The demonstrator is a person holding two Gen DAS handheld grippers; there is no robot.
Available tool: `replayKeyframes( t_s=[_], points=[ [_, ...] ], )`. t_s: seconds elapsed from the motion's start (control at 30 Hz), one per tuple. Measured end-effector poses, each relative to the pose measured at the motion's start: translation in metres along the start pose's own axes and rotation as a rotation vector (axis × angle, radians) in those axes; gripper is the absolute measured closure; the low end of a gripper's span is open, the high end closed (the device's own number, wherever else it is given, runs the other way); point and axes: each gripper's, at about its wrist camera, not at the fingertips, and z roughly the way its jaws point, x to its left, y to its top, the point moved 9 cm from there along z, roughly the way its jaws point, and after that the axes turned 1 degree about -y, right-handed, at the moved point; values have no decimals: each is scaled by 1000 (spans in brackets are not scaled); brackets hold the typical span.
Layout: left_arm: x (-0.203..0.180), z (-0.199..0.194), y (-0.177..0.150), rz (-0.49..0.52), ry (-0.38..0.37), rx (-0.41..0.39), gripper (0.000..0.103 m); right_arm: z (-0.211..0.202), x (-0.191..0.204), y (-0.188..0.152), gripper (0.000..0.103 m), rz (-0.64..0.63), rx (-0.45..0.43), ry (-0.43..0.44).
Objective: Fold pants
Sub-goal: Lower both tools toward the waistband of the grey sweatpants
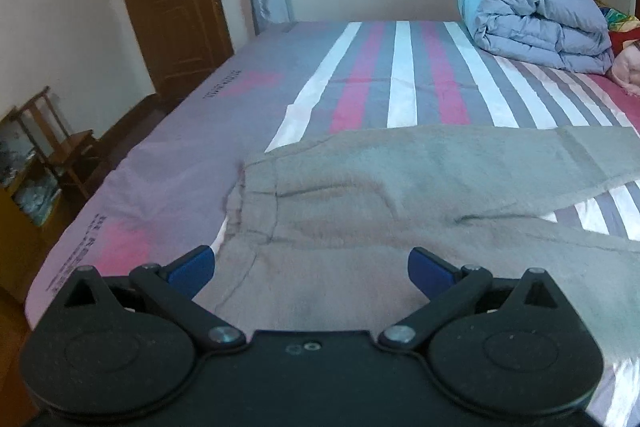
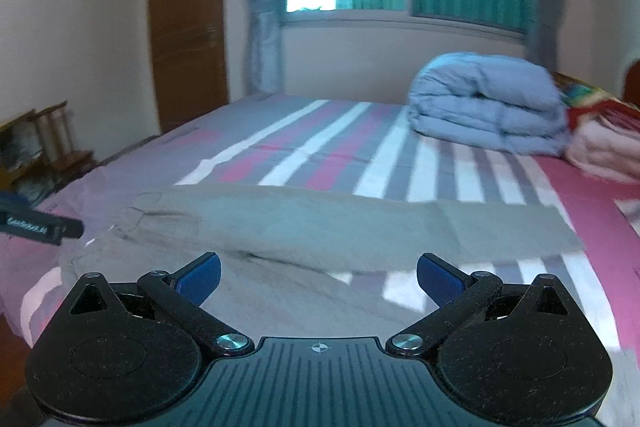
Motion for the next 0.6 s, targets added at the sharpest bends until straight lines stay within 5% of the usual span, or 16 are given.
replayKeyframes(
  t_s=[0.27, 0.6],
  points=[
    [29, 75, 44, 40, 23, 33, 15, 94, 12, 37, 0, -125, 57, 104],
    [88, 198, 75, 11, 123, 136, 13, 245, 34, 54, 0, -268, 176, 249]
  ],
)
